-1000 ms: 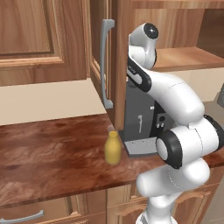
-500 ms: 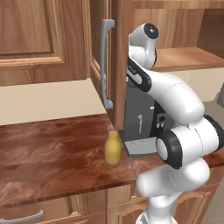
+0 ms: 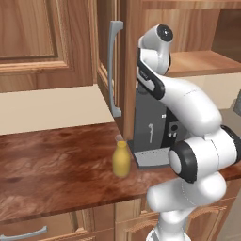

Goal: There is a tray on the dining counter. Grab the cup, mug, and pitcher and place them on the tray. The pitcher may be placed next to the tray if it cannot fit the tray.

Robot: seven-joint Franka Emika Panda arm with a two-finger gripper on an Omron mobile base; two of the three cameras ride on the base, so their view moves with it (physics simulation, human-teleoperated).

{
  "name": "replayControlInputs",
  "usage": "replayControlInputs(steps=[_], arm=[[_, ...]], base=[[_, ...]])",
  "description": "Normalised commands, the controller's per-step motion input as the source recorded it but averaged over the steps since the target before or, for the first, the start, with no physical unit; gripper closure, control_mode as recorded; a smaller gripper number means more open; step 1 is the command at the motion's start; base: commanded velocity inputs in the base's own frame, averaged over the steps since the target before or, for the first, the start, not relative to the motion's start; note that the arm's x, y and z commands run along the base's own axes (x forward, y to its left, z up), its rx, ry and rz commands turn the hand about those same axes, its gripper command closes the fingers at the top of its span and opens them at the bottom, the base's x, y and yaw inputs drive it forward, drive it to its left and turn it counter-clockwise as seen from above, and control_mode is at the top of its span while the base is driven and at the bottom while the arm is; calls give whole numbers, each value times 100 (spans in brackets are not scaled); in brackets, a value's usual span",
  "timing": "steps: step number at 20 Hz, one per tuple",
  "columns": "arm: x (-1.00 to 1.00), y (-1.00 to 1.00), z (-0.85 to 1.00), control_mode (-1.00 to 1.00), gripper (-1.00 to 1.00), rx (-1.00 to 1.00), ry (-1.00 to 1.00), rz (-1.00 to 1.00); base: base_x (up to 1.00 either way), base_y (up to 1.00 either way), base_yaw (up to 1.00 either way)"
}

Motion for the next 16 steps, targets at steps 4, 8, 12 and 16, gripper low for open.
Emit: replayControlInputs(steps=[4,8,12,16], arm=[[-16,-17,0,-100,100,0,-5,0],[-38,-10,0,-100,100,0,-9,0],[-61,-2,0,-100,100,0,-7,0],[-69,-3,3,-100,100,0,-1,0]], base=[[0,0,0],[0,0,0],[0,0,0],[0,0,0]])
